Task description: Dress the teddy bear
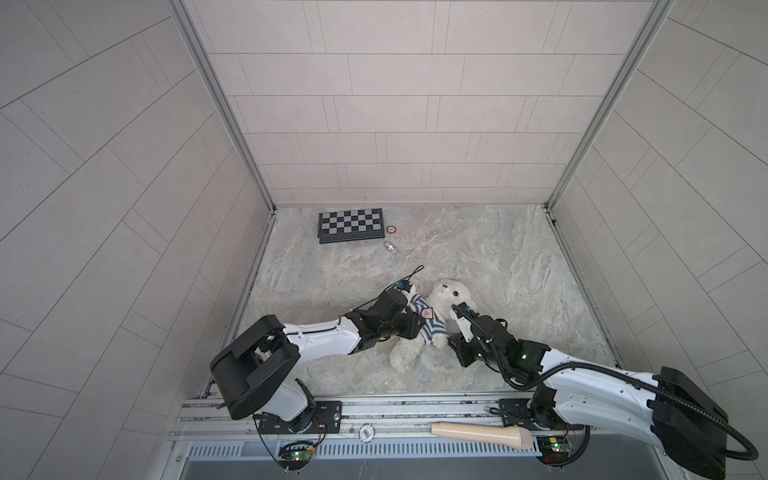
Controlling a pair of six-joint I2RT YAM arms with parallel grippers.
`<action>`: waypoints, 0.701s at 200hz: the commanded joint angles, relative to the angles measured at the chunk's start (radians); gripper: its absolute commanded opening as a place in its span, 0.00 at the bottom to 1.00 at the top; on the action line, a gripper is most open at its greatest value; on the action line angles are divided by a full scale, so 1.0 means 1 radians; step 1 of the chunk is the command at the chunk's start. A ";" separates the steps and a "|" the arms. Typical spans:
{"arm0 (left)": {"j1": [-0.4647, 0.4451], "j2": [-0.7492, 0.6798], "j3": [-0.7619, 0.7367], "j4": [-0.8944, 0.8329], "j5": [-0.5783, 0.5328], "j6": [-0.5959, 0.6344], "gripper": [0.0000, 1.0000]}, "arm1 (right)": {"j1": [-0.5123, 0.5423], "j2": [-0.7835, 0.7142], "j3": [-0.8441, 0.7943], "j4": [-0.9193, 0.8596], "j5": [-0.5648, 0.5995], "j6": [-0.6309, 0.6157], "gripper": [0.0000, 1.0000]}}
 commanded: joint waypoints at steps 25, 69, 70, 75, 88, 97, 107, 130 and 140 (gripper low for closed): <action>-0.006 0.008 -0.010 -0.071 -0.007 -0.012 0.43 | -0.002 -0.133 0.048 -0.131 -0.005 0.012 0.17; -0.007 0.001 -0.023 -0.047 0.004 -0.008 0.42 | -0.044 -0.134 0.110 -0.158 0.029 -0.034 0.19; -0.007 0.001 -0.024 -0.045 0.004 -0.008 0.42 | -0.045 -0.131 0.112 -0.156 0.028 -0.035 0.19; -0.006 0.001 -0.027 -0.039 0.005 -0.010 0.42 | -0.054 -0.117 0.118 -0.145 0.023 -0.040 0.19; -0.007 0.005 -0.032 -0.025 0.011 -0.013 0.42 | -0.072 -0.076 0.136 -0.121 0.006 -0.054 0.18; -0.006 0.007 -0.037 -0.015 0.015 -0.016 0.42 | -0.077 -0.049 0.153 -0.104 -0.002 -0.064 0.18; -0.006 0.007 -0.042 -0.006 0.018 -0.018 0.42 | -0.077 -0.020 0.172 -0.085 -0.009 -0.071 0.18; -0.006 0.005 -0.048 0.000 0.018 -0.020 0.42 | -0.077 0.046 0.201 -0.036 -0.037 -0.079 0.18; -0.006 0.005 -0.046 0.002 0.020 -0.021 0.42 | -0.076 0.072 0.214 -0.027 -0.053 -0.084 0.17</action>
